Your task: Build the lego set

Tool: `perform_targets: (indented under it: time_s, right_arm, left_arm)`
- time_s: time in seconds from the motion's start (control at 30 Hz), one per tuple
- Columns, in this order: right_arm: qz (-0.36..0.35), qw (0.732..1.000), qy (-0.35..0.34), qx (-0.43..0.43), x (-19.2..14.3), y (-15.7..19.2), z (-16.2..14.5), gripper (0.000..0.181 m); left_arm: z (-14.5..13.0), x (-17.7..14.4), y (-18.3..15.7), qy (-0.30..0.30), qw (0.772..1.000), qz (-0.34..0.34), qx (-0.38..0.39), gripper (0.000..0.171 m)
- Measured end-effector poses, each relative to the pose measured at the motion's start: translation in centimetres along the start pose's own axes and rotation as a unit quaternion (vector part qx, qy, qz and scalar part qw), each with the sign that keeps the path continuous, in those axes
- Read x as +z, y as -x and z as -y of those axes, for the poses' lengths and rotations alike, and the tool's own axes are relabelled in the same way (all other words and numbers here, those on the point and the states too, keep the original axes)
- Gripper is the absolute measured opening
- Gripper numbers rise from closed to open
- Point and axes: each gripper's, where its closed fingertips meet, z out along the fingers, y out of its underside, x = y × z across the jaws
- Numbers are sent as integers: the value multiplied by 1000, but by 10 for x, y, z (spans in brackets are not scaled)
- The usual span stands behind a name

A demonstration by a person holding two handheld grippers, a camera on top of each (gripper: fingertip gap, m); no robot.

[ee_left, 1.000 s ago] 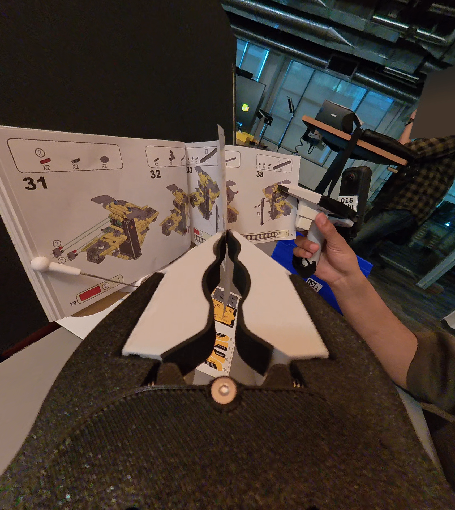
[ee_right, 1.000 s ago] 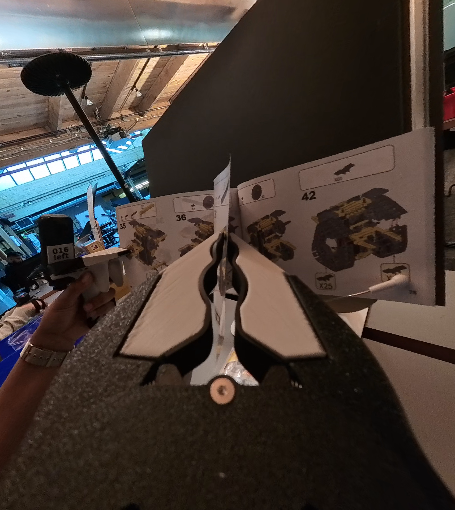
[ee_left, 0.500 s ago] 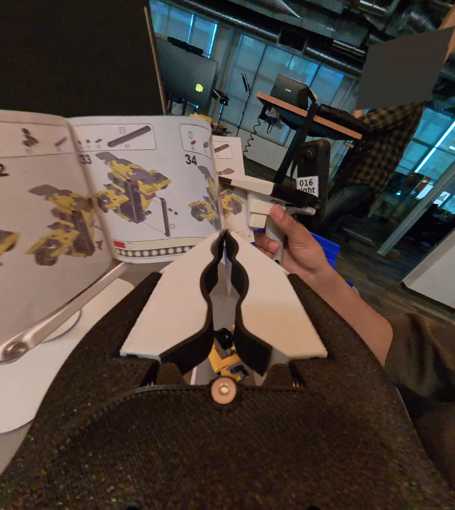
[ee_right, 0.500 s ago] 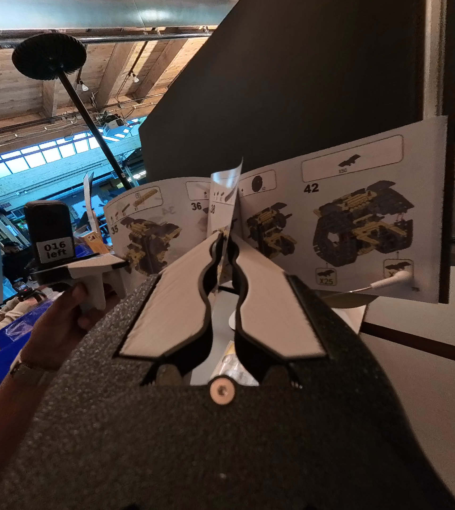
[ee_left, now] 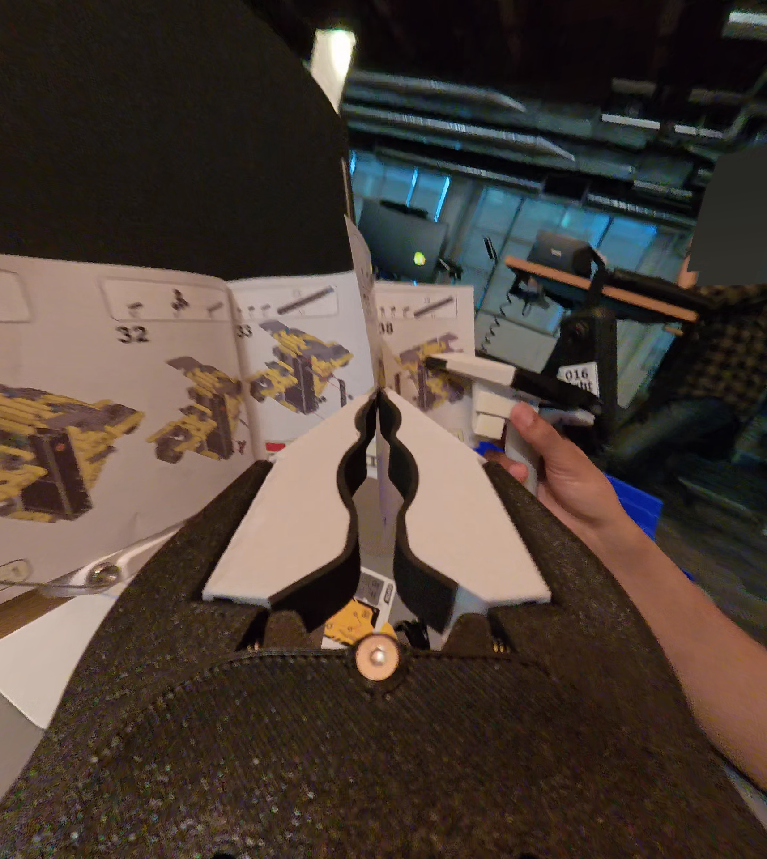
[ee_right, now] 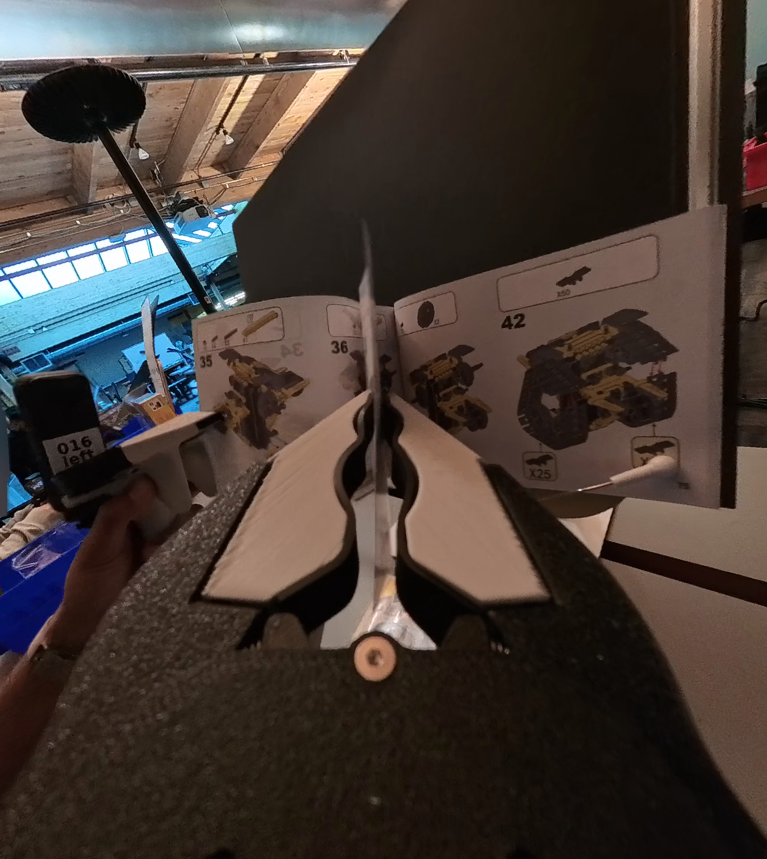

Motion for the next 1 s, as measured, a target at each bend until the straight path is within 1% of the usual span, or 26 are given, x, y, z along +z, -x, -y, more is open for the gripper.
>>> perform_targets:
  time_s: [0.07, 0.17, 0.3, 0.4, 0.53, 0.67, 0.8, 0.9, 1.0]
  right_arm:
    - [-4, 1000, 2, -13, -1, 2, 2, 1]
    - [-11, 999, 3, -31, -2, 3, 5, 1]
    - [-6, 999, 6, -33, -1, 6, 5, 1]
    - [-5, 999, 14, -38, 0, 8, 2, 2]
    - [-4, 999, 19, -38, 2, 6, -1, 2]
    - [-3, 999, 23, -29, 4, 3, -6, 4]
    - [0, 999, 22, -26, 5, 4, -6, 4]
    - [-2, 999, 22, -31, 4, 6, -5, 4]
    - [-1, 999, 20, -32, 3, 8, -3, 4]
  left_arm:
    - [8, -7, 3, -31, 1000, -1, -7, 0]
    - [9, -10, 3, -51, 998, -19, -22, 0]
    - [8, -15, 1, -86, 996, -21, 1, 0]
    - [5, -16, 4, -93, 996, -16, 5, 0]
    - [2, -15, 6, -85, 996, -21, -2, 0]
    - [-2, -8, -3, -74, 996, -43, -12, 0]
    - [-3, -6, -4, -70, 996, -45, -13, 0]
    - [5, -13, 10, -75, 997, -17, -7, 0]
    - [23, -38, 44, -104, 994, 36, -10, 0]
